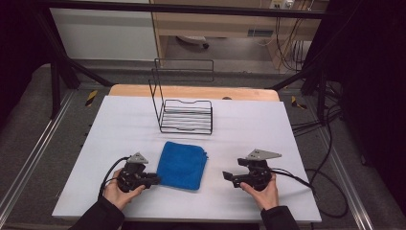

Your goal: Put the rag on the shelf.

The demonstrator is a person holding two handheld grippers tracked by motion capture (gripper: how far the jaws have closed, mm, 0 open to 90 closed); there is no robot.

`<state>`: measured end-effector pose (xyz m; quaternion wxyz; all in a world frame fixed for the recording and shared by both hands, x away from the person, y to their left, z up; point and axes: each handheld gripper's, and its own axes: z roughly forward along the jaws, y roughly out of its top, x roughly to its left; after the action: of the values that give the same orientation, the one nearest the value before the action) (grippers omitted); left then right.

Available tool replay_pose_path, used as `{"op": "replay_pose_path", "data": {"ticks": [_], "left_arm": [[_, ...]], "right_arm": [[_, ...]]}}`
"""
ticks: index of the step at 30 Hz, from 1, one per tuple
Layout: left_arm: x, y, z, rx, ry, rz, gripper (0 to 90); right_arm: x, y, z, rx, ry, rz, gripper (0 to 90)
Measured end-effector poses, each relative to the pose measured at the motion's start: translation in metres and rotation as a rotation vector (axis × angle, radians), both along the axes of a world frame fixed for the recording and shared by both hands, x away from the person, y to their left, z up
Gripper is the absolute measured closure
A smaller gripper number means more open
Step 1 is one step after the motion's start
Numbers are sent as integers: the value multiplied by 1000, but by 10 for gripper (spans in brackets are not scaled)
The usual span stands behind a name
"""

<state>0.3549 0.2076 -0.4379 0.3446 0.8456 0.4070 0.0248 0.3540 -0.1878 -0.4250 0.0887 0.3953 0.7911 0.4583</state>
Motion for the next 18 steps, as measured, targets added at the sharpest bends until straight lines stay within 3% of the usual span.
{"op": "replay_pose_path", "data": {"ticks": [5, 12, 14, 18], "left_arm": [[0, 1, -2, -9, 29, 10, 841], [-8, 0, 5, -37, 49, 6, 867], [-14, -2, 8, -40, 37, -2, 867], [-19, -6, 10, 6, -3, -17, 862]], "right_arm": [[0, 7, -4, -22, 15, 10, 156], [1, 7, -5, -44, 23, 7, 124], [2, 5, -5, -48, 21, 7, 117], [2, 2, -3, -51, 14, -5, 97]]}}
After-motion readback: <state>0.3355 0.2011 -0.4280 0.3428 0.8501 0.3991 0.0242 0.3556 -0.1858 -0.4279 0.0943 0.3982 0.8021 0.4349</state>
